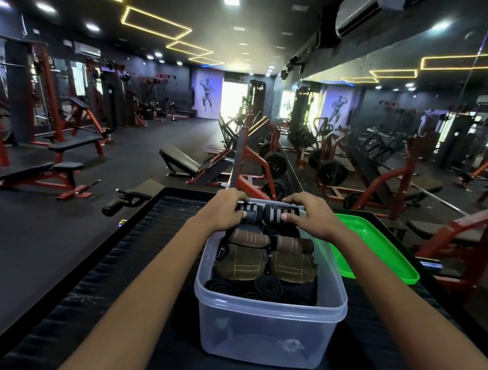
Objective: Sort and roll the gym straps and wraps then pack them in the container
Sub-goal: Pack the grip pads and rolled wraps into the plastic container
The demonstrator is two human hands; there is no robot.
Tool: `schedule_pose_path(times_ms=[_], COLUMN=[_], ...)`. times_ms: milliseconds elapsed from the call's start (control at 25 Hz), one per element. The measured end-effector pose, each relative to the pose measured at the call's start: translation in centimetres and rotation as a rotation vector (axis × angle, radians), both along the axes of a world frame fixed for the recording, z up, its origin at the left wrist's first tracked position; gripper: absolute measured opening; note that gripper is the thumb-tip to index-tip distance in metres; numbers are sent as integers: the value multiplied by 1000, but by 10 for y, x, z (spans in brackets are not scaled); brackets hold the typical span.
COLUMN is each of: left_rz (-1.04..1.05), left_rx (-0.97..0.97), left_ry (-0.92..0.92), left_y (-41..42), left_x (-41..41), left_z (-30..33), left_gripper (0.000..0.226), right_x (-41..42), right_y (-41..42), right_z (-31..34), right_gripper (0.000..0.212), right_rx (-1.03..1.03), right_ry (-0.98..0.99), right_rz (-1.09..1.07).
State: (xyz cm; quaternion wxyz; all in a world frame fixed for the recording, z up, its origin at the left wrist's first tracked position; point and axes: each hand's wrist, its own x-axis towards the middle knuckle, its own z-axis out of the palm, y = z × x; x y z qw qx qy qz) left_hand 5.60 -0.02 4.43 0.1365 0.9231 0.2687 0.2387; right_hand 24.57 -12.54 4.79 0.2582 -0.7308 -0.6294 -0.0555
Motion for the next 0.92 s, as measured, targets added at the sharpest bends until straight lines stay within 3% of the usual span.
schedule_pose_path(times_ms=[320, 680, 920], left_rz=[-51, -189, -168], left_rx=[-53, -106, -174], left_ry=[-80, -78, -49], left_y=[-31, -102, -143], left_x=[15, 111, 171], left_z=[30, 33, 30], left_gripper=[37, 36, 37], right_x=[19, 84, 134], right_y=[-32, -103, -134], right_z=[8, 7, -11], right_gripper=[28, 30, 30], right_rx=[3, 33, 28], right_ry=[44, 58, 105], right_rz=[-43, -208, -298])
